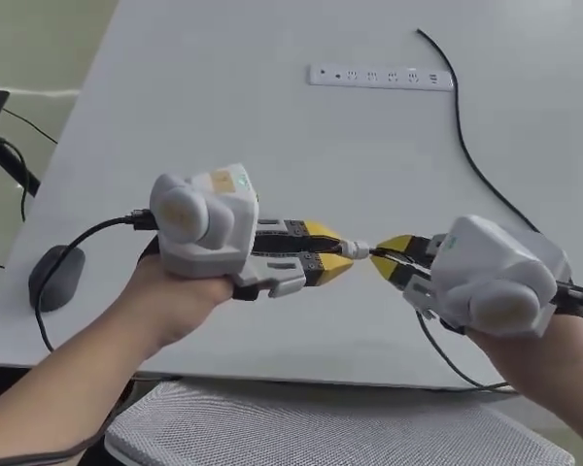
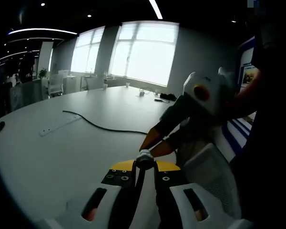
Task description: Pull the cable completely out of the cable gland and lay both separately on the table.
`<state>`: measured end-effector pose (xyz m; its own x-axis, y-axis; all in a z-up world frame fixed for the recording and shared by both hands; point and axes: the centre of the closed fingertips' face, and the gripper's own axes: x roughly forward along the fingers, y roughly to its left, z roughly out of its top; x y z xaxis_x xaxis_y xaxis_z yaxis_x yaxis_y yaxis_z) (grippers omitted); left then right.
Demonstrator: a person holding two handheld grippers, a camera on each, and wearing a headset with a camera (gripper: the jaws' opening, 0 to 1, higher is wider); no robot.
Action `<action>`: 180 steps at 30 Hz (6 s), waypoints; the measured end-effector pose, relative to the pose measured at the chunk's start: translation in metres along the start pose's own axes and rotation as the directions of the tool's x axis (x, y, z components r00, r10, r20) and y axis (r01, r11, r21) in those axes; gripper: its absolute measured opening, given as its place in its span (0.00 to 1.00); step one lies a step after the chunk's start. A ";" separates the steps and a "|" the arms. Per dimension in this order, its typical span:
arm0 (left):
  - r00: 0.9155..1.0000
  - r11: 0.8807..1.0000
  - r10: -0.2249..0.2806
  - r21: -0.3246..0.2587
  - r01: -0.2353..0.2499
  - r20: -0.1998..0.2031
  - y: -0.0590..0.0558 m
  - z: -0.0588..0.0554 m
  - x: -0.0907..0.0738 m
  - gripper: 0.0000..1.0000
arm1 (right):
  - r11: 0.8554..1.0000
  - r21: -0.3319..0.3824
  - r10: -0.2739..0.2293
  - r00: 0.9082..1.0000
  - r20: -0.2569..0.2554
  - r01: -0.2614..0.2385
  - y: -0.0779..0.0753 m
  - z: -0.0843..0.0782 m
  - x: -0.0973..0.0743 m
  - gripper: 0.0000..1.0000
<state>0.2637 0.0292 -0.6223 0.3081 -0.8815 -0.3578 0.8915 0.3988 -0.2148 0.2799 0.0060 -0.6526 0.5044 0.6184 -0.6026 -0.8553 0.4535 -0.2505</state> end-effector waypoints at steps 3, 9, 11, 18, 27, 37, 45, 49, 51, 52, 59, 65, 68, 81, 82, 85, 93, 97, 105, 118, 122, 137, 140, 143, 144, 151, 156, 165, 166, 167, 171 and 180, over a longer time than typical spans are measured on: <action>1.000 1.000 0.003 0.003 -0.003 0.002 0.002 0.002 0.001 0.15 | 0.999 0.044 -0.003 1.000 0.004 0.003 -0.005 -0.003 0.000 0.00; 1.000 1.000 0.009 0.003 -0.009 0.002 0.005 0.004 0.001 0.15 | 0.988 0.156 -0.007 1.000 0.001 0.007 -0.013 -0.015 0.000 0.00; 1.000 1.000 0.012 0.003 -0.012 0.002 0.005 0.005 0.001 0.15 | 0.978 0.207 -0.010 1.000 0.000 0.010 -0.016 -0.020 -0.001 0.00; 1.000 1.000 0.016 0.005 -0.016 0.001 0.005 0.006 0.003 0.15 | 0.937 0.349 -0.017 1.000 -0.009 0.019 -0.024 -0.040 -0.001 0.00; 1.000 1.000 0.022 0.002 -0.022 0.005 0.003 0.008 0.004 0.15 | 0.848 0.529 -0.016 1.000 -0.018 0.024 -0.028 -0.061 0.000 0.00; 0.999 1.000 0.027 -0.001 -0.027 0.016 0.002 0.008 0.001 0.15 | 0.736 0.677 -0.021 0.999 -0.025 0.032 -0.032 -0.075 0.002 0.01; 0.999 1.000 0.030 0.000 -0.030 0.030 0.001 0.012 0.000 0.15 | 0.645 0.763 -0.032 0.999 -0.020 0.036 -0.033 -0.077 0.002 0.02; 0.999 1.000 0.031 0.002 -0.031 0.035 0.000 0.014 -0.001 0.15 | 0.614 0.788 -0.037 0.999 -0.031 0.047 -0.034 -0.082 0.001 0.02; 0.999 1.000 0.030 0.001 -0.030 0.037 0.000 0.014 -0.001 0.15 | 0.606 0.793 -0.040 0.998 -0.039 0.055 -0.033 -0.086 0.001 0.01; 0.999 1.000 0.030 0.002 -0.031 0.037 0.000 0.014 -0.001 0.15 | 0.598 0.799 -0.044 0.998 -0.035 0.054 -0.033 -0.087 0.000 0.01; 0.999 1.000 0.027 0.002 -0.027 0.035 -0.001 0.013 -0.001 0.15 | 0.595 0.801 -0.044 0.998 -0.036 0.055 -0.030 -0.089 -0.001 0.02; 0.999 1.000 0.027 0.001 -0.027 0.039 -0.001 0.014 -0.001 0.15 | 0.596 0.802 -0.040 0.999 -0.022 0.041 -0.030 -0.088 0.000 0.02; 0.999 1.000 0.031 -0.002 -0.031 0.040 0.001 0.015 -0.002 0.15 | 0.614 0.789 -0.032 0.999 -0.013 0.030 -0.028 -0.087 0.000 0.02; 0.999 0.999 0.032 -0.007 -0.032 0.039 0.002 0.016 -0.004 0.15 | 0.702 0.712 -0.016 0.999 -0.031 0.033 -0.024 -0.086 0.001 0.03; 0.999 0.999 0.031 -0.012 -0.030 0.041 0.002 0.016 -0.004 0.15 | 0.712 0.702 -0.017 0.999 -0.032 0.034 -0.024 -0.085 0.000 0.03; 0.999 1.000 0.028 -0.015 -0.027 0.041 0.002 0.016 -0.004 0.15 | 0.726 0.687 -0.021 1.000 -0.022 0.030 -0.025 -0.082 -0.001 0.07; 0.999 1.000 0.019 -0.016 -0.019 0.031 0.001 0.013 -0.004 0.15 | 0.849 0.528 -0.031 0.999 0.022 0.015 -0.032 -0.055 -0.011 0.15; 0.999 1.000 0.018 -0.016 -0.017 0.028 0.001 0.014 -0.004 0.15 | 0.927 0.374 -0.007 0.999 0.043 -0.010 -0.029 -0.036 -0.011 0.18; 0.999 1.000 0.015 -0.022 -0.015 0.030 -0.001 0.015 -0.004 0.15 | 0.987 0.147 0.062 0.996 0.061 -0.071 -0.010 -0.006 -0.004 0.19; 0.999 0.999 0.018 -0.032 -0.017 0.029 -0.002 0.012 -0.005 0.15 | 0.994 -0.004 0.106 0.993 0.054 -0.106 0.005 0.003 0.008 0.11; 0.999 0.999 0.020 -0.037 -0.019 0.028 0.000 0.010 -0.004 0.15 | 0.994 -0.028 0.105 0.992 0.072 -0.103 0.006 0.010 0.006 0.09; 0.999 0.999 0.022 -0.036 -0.021 0.028 0.001 0.011 -0.001 0.15 | 0.994 -0.029 0.104 0.990 0.096 -0.101 0.006 0.011 0.006 0.00; 0.999 0.999 0.023 -0.035 -0.022 0.031 0.001 0.012 -0.001 0.15 | 0.995 -0.024 0.101 0.991 0.090 -0.099 0.005 0.010 0.006 0.00; 0.999 0.999 0.022 -0.038 -0.021 0.037 0.000 0.013 -0.002 0.15 | 0.995 -0.007 0.099 0.992 0.083 -0.099 0.003 0.006 0.006 0.00; 0.999 0.999 0.023 -0.038 -0.021 0.038 0.000 0.014 -0.002 0.15 | 0.995 -0.002 0.099 0.992 0.082 -0.099 0.003 0.004 0.006 0.00; 0.998 0.998 0.026 -0.050 -0.023 0.065 0.002 0.020 -0.004 0.15 | 0.995 0.032 0.095 0.994 0.059 -0.097 -0.002 -0.006 0.008 0.00; 0.997 0.998 0.033 -0.054 -0.029 0.070 0.004 0.021 -0.006 0.15 | 0.994 0.054 0.092 0.995 0.036 -0.093 -0.003 -0.017 0.009 0.00; 0.996 0.997 0.043 -0.066 -0.038 0.080 0.009 0.021 -0.007 0.15 | 0.987 0.138 0.081 0.997 -0.001 -0.080 -0.008 -0.043 0.007 0.00; 0.996 0.997 0.044 -0.066 -0.039 0.080 0.009 0.021 -0.007 0.15 | 0.986 0.146 0.079 0.997 -0.006 -0.077 -0.008 -0.045 0.007 0.00; 0.996 0.997 0.045 -0.065 -0.040 0.080 0.009 0.021 -0.007 0.15 | 0.985 0.153 0.077 0.997 -0.009 -0.075 -0.008 -0.047 0.006 0.00; 0.995 0.997 0.052 -0.067 -0.047 0.080 0.012 0.020 -0.008 0.15 | 0.981 0.186 0.068 0.998 -0.014 -0.064 -0.011 -0.054 0.004 0.00; 0.995 0.996 0.059 -0.071 -0.053 0.077 0.014 0.019 -0.011 0.15 | 0.976 0.212 0.054 0.998 -0.036 -0.045 -0.014 -0.067 0.000 0.00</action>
<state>0.2791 0.0396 -0.6045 0.3846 -0.8736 -0.2983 0.8482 0.4619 -0.2593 0.2834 -0.0433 -0.6999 0.4533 0.6181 -0.6422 -0.8325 0.5510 -0.0573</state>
